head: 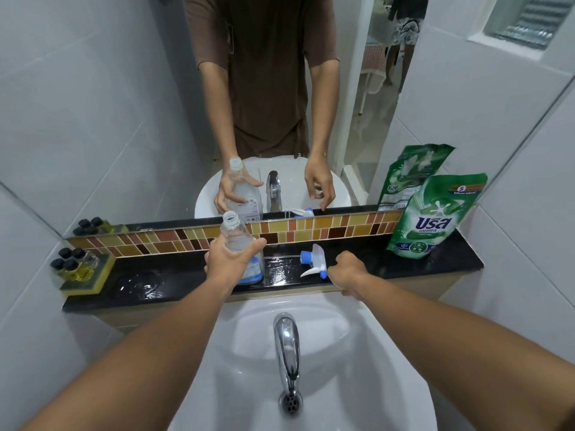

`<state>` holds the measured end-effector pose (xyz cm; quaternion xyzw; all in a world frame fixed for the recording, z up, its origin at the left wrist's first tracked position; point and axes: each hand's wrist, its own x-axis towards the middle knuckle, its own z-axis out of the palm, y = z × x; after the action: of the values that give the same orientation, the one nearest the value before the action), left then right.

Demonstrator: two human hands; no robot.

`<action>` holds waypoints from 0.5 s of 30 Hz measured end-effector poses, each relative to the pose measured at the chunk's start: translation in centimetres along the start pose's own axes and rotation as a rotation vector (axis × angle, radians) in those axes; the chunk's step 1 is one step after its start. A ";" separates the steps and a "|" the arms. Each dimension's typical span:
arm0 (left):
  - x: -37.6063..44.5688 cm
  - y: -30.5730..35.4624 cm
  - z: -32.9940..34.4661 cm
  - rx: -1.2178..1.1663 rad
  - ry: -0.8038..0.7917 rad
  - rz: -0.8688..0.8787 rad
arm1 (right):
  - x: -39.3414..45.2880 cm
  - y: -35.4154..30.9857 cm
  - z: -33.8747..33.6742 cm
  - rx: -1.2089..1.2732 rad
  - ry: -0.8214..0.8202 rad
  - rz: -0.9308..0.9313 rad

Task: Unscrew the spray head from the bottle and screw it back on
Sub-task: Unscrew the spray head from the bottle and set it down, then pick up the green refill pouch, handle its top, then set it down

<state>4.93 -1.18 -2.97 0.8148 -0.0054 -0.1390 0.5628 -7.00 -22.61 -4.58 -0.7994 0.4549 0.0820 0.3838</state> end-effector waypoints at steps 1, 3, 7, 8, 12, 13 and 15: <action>-0.1 0.0 -0.3 0.037 -0.003 0.013 | -0.2 0.4 -0.3 -0.011 0.000 -0.008; -0.2 0.0 -0.8 0.088 0.019 0.026 | -0.6 1.3 -1.0 -0.035 0.003 -0.023; -0.8 0.3 -0.7 0.088 0.066 0.003 | -1.1 3.5 -2.5 -0.066 0.009 -0.045; -0.9 0.4 -0.6 0.090 0.074 -0.004 | -1.2 4.2 -2.8 -0.063 0.015 -0.049; -1.5 -0.3 0.0 0.074 0.179 -0.054 | -1.0 7.0 -4.8 -0.077 0.044 -0.055; -2.0 -0.6 0.4 0.094 0.233 -0.087 | -0.8 7.8 -5.7 -0.086 0.062 -0.054; -3.2 -1.3 1.8 0.108 0.331 -0.207 | -0.4 9.5 -7.5 -0.077 0.103 -0.032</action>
<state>1.28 -1.81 -4.02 0.8517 0.1636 -0.0598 0.4942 -16.42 -30.28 -4.30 -0.8238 0.4578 0.0520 0.3303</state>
